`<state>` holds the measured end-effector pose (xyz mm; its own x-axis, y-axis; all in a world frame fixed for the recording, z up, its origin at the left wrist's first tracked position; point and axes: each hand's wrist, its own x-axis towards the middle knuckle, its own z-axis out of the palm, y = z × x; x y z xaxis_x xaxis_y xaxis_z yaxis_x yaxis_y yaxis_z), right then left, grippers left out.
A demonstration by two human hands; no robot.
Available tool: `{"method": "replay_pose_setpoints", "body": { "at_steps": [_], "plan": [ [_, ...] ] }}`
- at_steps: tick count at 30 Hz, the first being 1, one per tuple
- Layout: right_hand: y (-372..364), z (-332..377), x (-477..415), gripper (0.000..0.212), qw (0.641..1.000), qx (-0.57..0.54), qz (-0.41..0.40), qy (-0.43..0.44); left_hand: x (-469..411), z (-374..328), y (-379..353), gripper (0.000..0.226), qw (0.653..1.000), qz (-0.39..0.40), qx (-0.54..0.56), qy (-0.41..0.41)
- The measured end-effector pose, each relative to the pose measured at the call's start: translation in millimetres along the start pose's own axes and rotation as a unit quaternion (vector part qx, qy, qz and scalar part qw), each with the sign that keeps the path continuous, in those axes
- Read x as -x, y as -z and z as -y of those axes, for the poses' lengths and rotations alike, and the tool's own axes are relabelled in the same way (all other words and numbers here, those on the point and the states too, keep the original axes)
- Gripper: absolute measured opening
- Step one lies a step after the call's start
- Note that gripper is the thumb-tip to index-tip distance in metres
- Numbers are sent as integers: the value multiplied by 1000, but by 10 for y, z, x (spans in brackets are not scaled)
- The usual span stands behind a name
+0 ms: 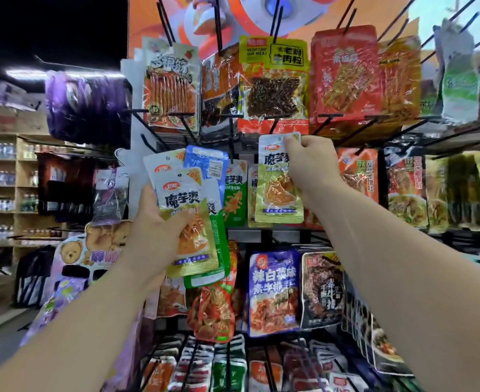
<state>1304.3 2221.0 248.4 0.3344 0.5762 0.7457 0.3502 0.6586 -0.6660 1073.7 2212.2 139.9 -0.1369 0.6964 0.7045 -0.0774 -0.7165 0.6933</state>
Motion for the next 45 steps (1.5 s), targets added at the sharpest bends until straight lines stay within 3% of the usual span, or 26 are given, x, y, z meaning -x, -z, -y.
{"method": "replay_pose_setpoints", "body": {
  "at_steps": [7,13,19,22,27,33,37,40,45],
  "plan": [
    [-96,45,-55,55,1000,25,2,-4,-11,26,-77,47,1000,28,13,4],
    [-87,74,-140,54,999,24,-23,-20,21,98,-137,70,998,48,25,23],
    [-35,25,-103,52,998,54,23,38,21,135,-102,87,997,59,34,45],
    [-41,17,-109,52,998,47,13,32,19,168,-92,72,996,63,43,40],
    [-58,84,-122,55,999,42,11,25,58,123,-97,85,997,64,18,33],
    [5,-23,-114,56,999,44,26,19,77,190,-86,67,997,61,39,24],
    [-48,-119,-171,60,996,83,24,15,88,157,-114,78,998,54,27,29],
    [-123,-197,-236,60,989,148,26,-2,83,158,-124,71,998,50,23,25],
    [-163,-333,-248,31,965,260,25,21,97,140,-135,54,999,46,11,15]
  ]
}}
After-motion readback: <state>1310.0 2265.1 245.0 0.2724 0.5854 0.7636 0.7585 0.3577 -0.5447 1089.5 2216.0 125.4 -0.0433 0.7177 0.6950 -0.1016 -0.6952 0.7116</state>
